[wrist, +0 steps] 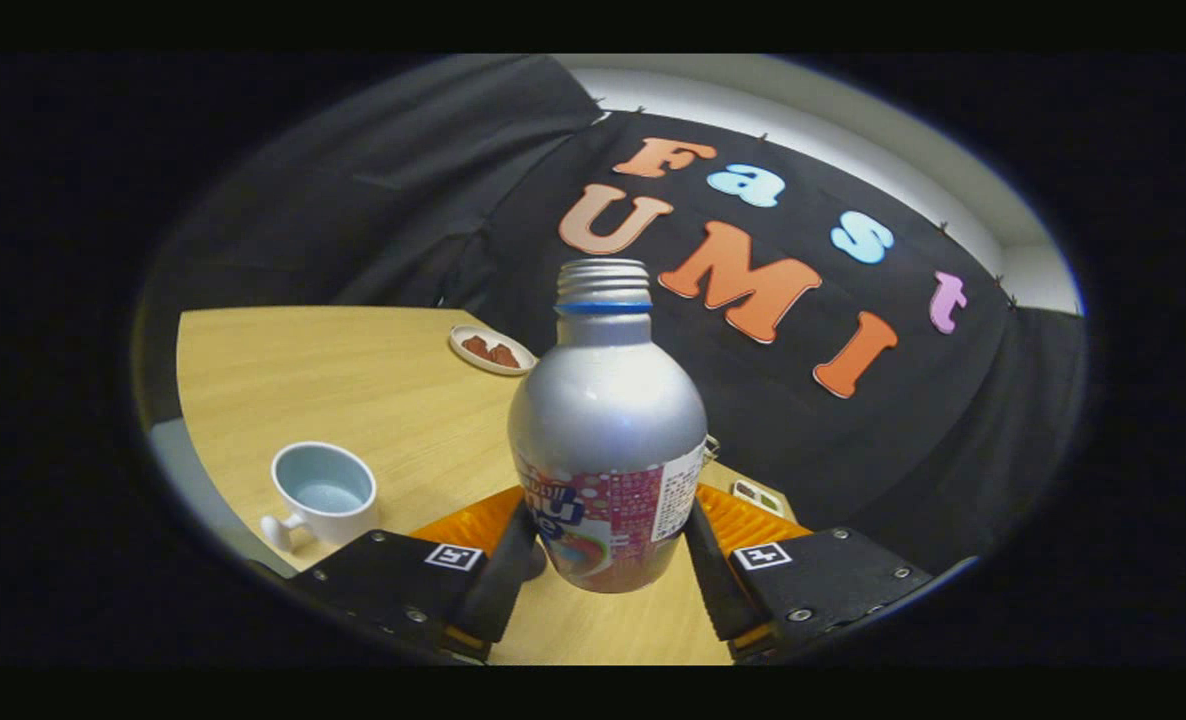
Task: Take the bottle from table, then pour the juice into the cup, finally place the bottle on the coaster
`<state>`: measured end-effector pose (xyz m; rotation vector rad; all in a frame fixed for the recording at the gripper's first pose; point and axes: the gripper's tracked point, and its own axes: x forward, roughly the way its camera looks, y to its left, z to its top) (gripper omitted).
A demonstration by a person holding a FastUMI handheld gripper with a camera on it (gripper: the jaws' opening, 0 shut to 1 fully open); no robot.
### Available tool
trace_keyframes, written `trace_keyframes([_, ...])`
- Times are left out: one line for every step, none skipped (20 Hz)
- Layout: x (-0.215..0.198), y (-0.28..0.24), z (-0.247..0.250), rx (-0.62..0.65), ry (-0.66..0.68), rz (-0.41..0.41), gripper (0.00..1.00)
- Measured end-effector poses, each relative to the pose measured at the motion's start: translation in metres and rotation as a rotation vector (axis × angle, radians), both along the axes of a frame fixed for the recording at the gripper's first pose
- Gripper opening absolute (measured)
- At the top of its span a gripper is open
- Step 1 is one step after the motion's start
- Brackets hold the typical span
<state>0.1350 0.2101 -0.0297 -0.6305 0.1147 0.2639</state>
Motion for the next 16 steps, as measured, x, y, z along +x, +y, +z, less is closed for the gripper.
trace_keyframes([0.004,-0.001,-0.004,0.039,0.007,-0.010,0.76])
trace_keyframes([0.009,-0.005,-0.010,0.091,0.022,-0.018,0.76])
trace_keyframes([0.011,-0.008,-0.018,0.153,0.053,-0.027,0.76])
trace_keyframes([0.014,-0.008,-0.025,0.220,0.084,-0.024,0.76])
trace_keyframes([0.016,-0.007,-0.029,0.292,0.108,-0.023,0.76])
trace_keyframes([0.018,-0.007,-0.033,0.362,0.134,-0.019,0.76])
trace_keyframes([0.020,-0.007,-0.037,0.418,0.154,-0.022,0.76])
trace_keyframes([0.024,-0.008,-0.040,0.457,0.166,-0.030,0.76])
trace_keyframes([0.027,-0.009,-0.044,0.476,0.176,-0.038,0.76])
trace_keyframes([0.029,-0.010,-0.050,0.489,0.187,-0.043,0.76])
trace_keyframes([0.030,-0.010,-0.057,0.502,0.199,-0.046,0.76])
trace_keyframes([0.032,-0.011,-0.065,0.511,0.214,-0.046,0.76])
trace_keyframes([0.034,-0.010,-0.071,0.524,0.226,-0.046,0.76])
trace_keyframes([0.035,-0.009,-0.077,0.534,0.242,-0.045,0.76])
trace_keyframes([0.035,-0.008,-0.082,0.547,0.253,-0.045,0.76])
trace_keyframes([0.036,-0.007,-0.086,0.557,0.263,-0.045,0.77])
